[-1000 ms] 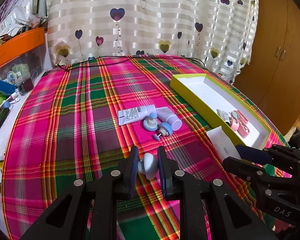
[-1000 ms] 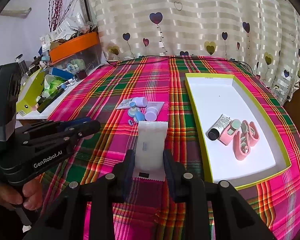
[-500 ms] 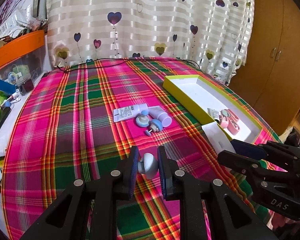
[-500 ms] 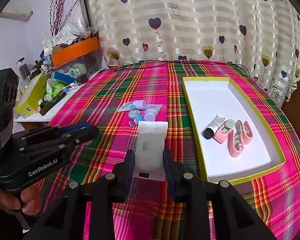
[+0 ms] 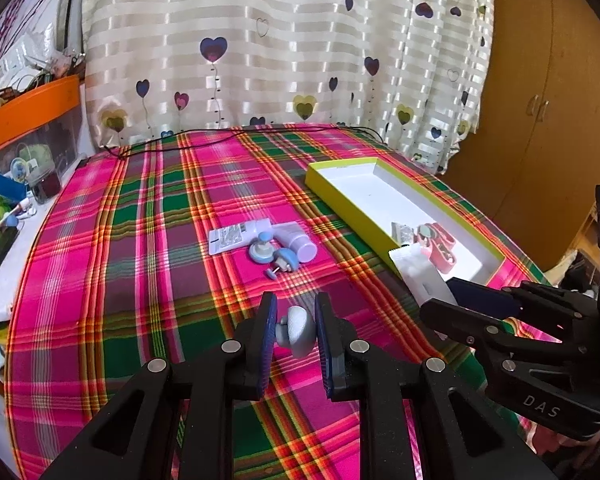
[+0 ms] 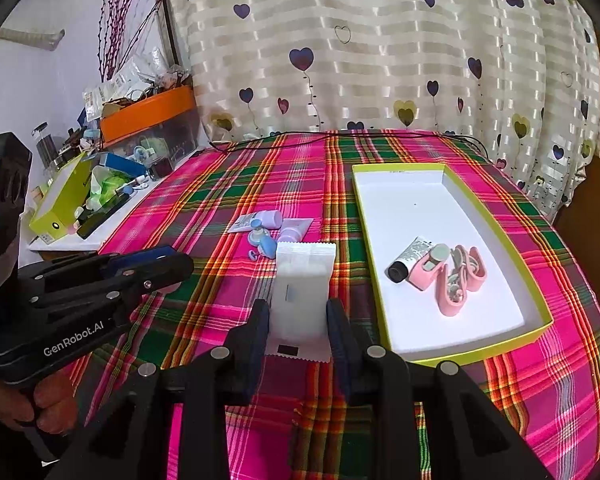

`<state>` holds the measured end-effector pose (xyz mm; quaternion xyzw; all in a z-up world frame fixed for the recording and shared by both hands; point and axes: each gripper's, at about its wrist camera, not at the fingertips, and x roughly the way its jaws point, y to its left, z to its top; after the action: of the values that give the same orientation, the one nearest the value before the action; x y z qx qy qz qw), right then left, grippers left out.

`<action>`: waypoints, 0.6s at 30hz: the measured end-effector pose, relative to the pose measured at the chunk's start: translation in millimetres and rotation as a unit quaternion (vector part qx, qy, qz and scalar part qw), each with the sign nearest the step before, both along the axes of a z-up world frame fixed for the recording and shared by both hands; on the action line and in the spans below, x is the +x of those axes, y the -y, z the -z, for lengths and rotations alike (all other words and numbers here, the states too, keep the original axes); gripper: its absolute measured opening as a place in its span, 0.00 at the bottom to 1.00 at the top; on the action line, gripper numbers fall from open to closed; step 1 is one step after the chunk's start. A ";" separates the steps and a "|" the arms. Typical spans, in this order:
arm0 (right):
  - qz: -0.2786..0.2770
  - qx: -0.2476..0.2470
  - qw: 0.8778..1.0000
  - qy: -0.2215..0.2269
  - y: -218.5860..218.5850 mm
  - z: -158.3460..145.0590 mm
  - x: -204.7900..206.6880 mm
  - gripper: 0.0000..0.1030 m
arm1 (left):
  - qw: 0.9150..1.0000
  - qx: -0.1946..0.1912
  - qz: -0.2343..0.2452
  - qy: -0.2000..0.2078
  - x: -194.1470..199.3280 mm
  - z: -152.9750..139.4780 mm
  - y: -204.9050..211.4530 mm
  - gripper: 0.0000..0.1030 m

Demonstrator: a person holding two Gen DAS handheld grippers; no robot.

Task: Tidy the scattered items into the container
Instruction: 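Lift and carry the sachet and white cap toward the box with both tools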

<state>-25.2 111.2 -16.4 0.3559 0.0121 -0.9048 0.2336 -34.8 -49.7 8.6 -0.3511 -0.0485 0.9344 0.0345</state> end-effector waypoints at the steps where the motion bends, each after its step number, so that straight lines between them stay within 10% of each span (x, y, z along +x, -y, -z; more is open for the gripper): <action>1: 0.002 -0.001 1.000 -0.001 -1.8 -0.3 0.0 0.29 | 1.000 0.000 0.001 0.000 0.0 -0.5 -1.0 0.19; 18: 0.020 -0.009 1.000 -0.005 -23.0 -3.0 -7.6 0.29 | 1.000 -0.004 0.016 0.002 -9.9 -4.2 -17.2 0.19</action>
<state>-32.8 134.2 -13.4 0.3496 -0.0022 -0.9111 0.2183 -44.7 -32.5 12.8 -0.3542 -0.0389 0.9331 0.0477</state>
